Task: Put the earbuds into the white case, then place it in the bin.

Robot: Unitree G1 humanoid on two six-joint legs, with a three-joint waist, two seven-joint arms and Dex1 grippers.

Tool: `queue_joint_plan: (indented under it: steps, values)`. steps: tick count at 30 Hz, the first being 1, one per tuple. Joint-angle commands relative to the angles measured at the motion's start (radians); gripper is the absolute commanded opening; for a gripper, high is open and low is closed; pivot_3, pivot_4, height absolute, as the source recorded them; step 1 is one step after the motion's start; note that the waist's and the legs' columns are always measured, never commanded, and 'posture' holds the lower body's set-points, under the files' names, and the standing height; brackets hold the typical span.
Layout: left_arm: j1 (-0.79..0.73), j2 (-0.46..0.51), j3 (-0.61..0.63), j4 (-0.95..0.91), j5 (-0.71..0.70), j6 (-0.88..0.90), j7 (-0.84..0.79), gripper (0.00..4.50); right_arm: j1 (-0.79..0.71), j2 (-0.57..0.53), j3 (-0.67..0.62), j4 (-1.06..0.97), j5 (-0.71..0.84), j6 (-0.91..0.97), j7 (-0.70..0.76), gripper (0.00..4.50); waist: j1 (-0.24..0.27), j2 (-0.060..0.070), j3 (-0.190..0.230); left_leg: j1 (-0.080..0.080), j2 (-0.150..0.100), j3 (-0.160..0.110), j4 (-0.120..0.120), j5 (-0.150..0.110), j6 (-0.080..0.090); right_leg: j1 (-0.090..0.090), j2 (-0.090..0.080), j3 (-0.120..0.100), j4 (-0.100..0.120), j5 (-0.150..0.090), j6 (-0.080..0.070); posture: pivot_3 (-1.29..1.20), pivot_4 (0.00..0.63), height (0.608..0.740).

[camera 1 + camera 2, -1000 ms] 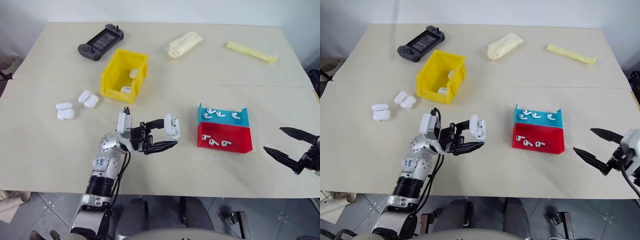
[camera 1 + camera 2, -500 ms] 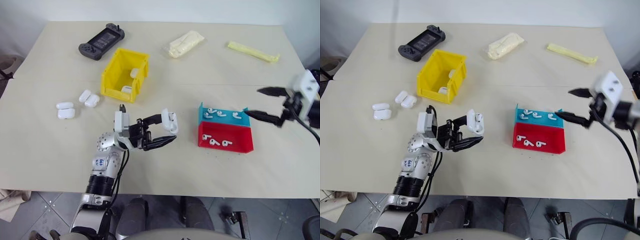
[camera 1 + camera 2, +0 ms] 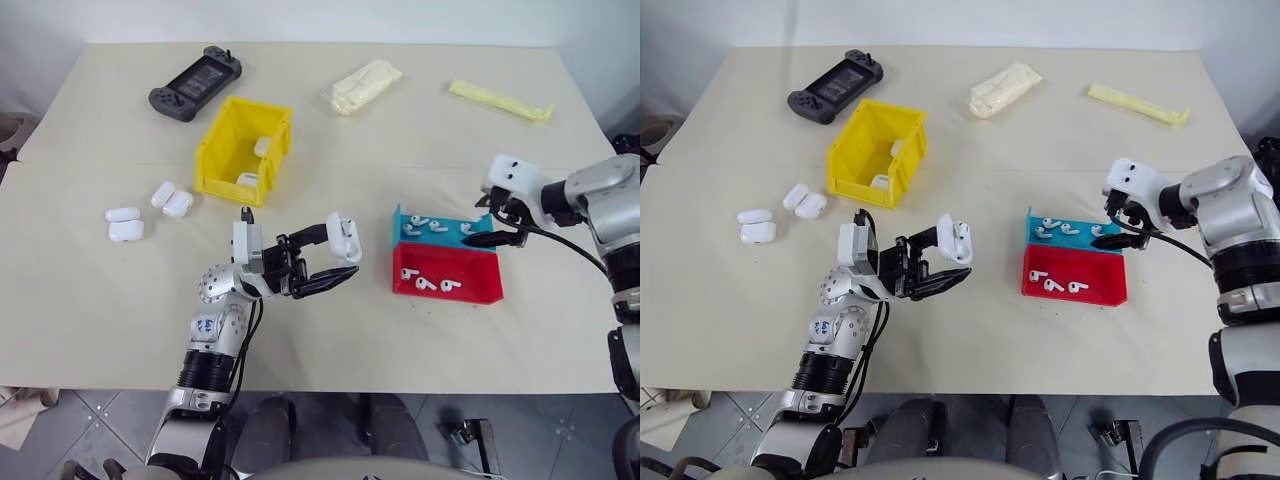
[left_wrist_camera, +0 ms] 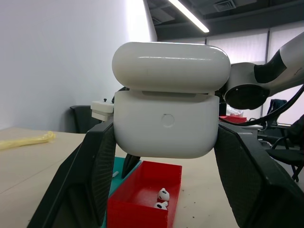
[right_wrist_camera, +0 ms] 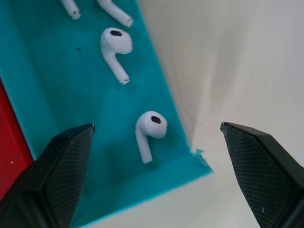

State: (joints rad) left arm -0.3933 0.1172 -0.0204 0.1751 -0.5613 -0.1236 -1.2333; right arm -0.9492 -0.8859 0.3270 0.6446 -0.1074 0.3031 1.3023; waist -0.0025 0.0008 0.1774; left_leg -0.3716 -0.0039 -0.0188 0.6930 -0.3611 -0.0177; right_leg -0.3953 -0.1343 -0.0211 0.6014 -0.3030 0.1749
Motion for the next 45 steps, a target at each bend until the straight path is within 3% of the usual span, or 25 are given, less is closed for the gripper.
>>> queue_joint_plan:
  steps: [1,5,8,12,32,35,39,45]
  values:
    - [0.01,-0.009,-0.009,-0.034,0.002,-0.018,0.01,2.75,-0.052,0.007,0.041,0.044,-0.069,-0.023,0.03,4.44,0.0,0.0,0.0,0.0,0.0,0.0,0.0,0.0,0.0,0.0,0.0,0.0,0.0,0.0,0.0,0.0,0.15,0.74]
    - [0.015,-0.016,-0.016,-0.041,0.003,-0.019,0.016,2.75,-0.079,0.024,0.061,0.095,-0.112,-0.051,0.031,4.44,0.0,0.0,0.0,0.0,0.0,0.0,0.0,0.0,0.0,0.0,0.0,0.0,0.0,0.0,0.0,0.0,0.15,0.74]
    - [0.018,-0.019,-0.019,-0.045,0.002,-0.019,0.018,2.75,-0.099,0.042,0.061,0.122,-0.122,-0.063,0.046,3.89,-0.001,0.0,0.0,0.0,0.0,0.0,0.0,0.0,0.0,0.0,0.0,0.0,0.0,0.0,0.0,0.0,0.15,0.74]
    - [0.017,-0.02,-0.018,-0.044,0.003,-0.023,0.022,2.75,-0.116,0.058,0.059,0.148,-0.135,-0.083,0.054,2.58,-0.002,0.0,0.0,0.0,0.0,0.0,0.001,0.0,0.0,0.0,0.0,0.0,0.0,0.0,0.0,0.0,0.15,0.74]
    - [0.029,-0.018,-0.022,-0.057,0.002,-0.037,0.043,2.75,-0.173,0.099,0.09,0.29,-0.232,-0.151,0.067,2.58,-0.002,0.0,0.0,0.001,0.0,0.0,0.001,0.0,0.0,0.001,0.0,0.0,0.001,0.0,0.0,0.0,0.15,0.74]
    - [0.03,-0.018,-0.023,-0.058,0.002,-0.038,0.045,2.75,-0.175,0.105,0.085,0.298,-0.233,-0.155,0.069,1.99,-0.004,0.0,0.0,0.001,0.0,0.0,0.001,0.0,0.0,0.001,0.0,0.0,0.001,0.0,0.0,0.0,0.15,0.74]
    - [0.031,-0.017,-0.022,-0.06,0.002,-0.039,0.046,2.75,-0.173,0.109,0.082,0.305,-0.234,-0.16,0.07,0.71,-0.002,0.0,0.0,0.002,0.0,0.0,0.002,0.0,0.0,0.001,0.0,0.0,0.001,0.0,0.0,0.0,0.15,0.74]
    - [0.033,-0.016,-0.023,-0.063,0.001,-0.036,0.047,2.75,-0.167,0.111,0.08,0.306,-0.232,-0.165,0.072,0.71,-0.003,0.0,0.0,0.001,0.0,0.0,0.002,0.0,0.0,0.002,0.0,0.0,0.001,0.0,0.0,0.0,0.15,0.74]
